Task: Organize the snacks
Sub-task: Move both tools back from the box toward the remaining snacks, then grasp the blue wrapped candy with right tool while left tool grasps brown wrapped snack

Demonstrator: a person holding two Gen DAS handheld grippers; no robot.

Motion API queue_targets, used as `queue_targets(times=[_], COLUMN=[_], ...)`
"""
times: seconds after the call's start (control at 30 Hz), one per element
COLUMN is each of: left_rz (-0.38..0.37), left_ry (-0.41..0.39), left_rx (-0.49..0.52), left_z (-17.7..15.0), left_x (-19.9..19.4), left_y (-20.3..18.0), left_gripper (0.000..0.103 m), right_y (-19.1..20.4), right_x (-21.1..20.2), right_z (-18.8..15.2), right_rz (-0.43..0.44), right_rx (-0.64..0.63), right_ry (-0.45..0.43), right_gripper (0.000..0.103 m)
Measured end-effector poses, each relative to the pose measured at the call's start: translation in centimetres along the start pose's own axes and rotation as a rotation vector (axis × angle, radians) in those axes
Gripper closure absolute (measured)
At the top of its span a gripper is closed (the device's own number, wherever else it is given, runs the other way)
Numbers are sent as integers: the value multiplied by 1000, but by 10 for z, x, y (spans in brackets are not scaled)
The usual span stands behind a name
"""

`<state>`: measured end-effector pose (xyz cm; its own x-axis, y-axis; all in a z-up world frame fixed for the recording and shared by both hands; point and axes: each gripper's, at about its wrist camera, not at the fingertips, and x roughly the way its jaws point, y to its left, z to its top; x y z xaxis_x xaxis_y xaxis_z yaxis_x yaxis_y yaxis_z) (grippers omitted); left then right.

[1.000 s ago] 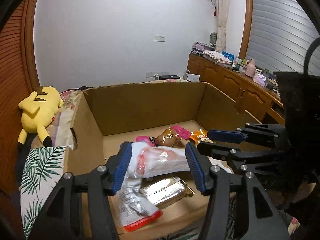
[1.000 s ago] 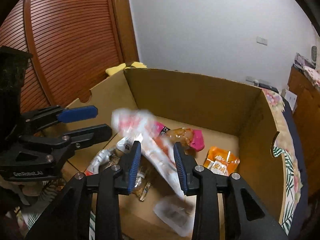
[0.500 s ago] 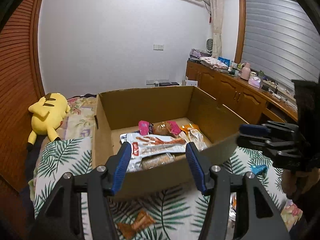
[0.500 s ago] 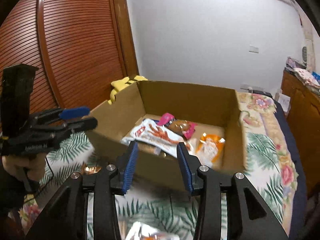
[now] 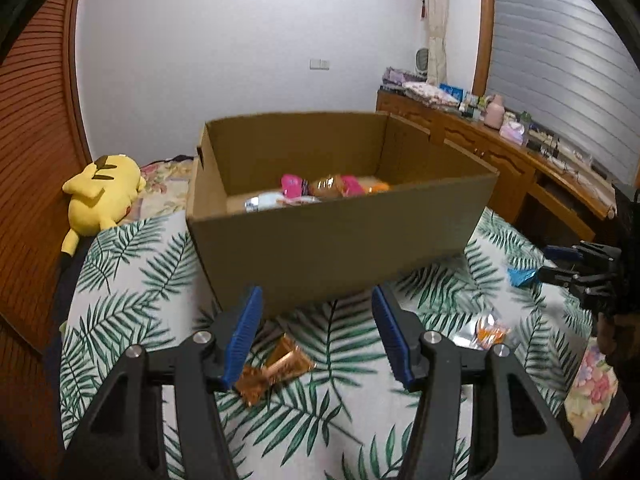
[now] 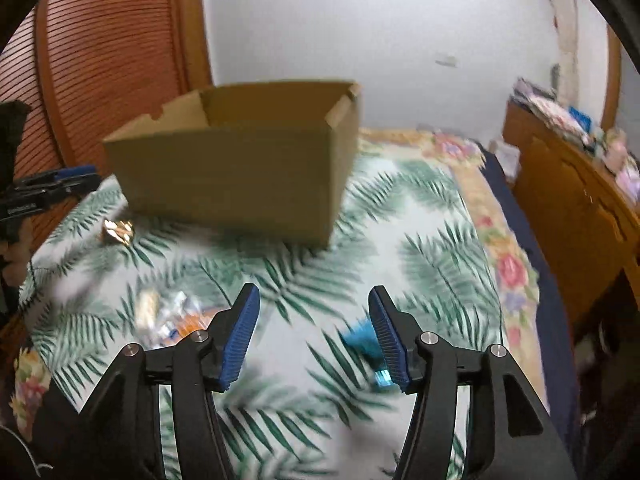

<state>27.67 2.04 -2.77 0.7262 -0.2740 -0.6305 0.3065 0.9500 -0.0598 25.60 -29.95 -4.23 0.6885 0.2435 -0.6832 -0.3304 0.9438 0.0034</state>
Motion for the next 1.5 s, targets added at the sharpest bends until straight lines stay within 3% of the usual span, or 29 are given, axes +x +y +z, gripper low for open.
queue_targets(times=[0.37,0.53,0.63,0.77,0.93,1.13,1.4,1.47,1.5], left_rz=[30,43,50,52,9,14,-4,-6,-6], left_ry=[71,123,169,216,266,331,318,312,308], left_rx=[42,84,112,144,197,262,230,221,216], left_z=[-17,-20,-24,-28,-29,-34,-33,-34,-34], left_x=[13,20,27,35,44,61,66,66,65], left_y=[2,5,7,14,15,10,13,14,14], left_gripper=[46,46,46,46,46,45,46,48,55], right_y=[-34,-39,-37,-36,-34,-35,-35,-35,-35], right_x=[26,41,43,42,41,41,41,41,41], right_z=[-22,-25,-26,-27,-28,-28,-28,-28,-28], right_rz=[-71,-62,-72,-67,-71,-70,-70,-70,-70], right_rx=[36,43,25,21,16,17,17,18,18], right_ry=[92,145,151,139,132,132,132,132,132], right_gripper=[44,46,48,61,62,62,62,62,62])
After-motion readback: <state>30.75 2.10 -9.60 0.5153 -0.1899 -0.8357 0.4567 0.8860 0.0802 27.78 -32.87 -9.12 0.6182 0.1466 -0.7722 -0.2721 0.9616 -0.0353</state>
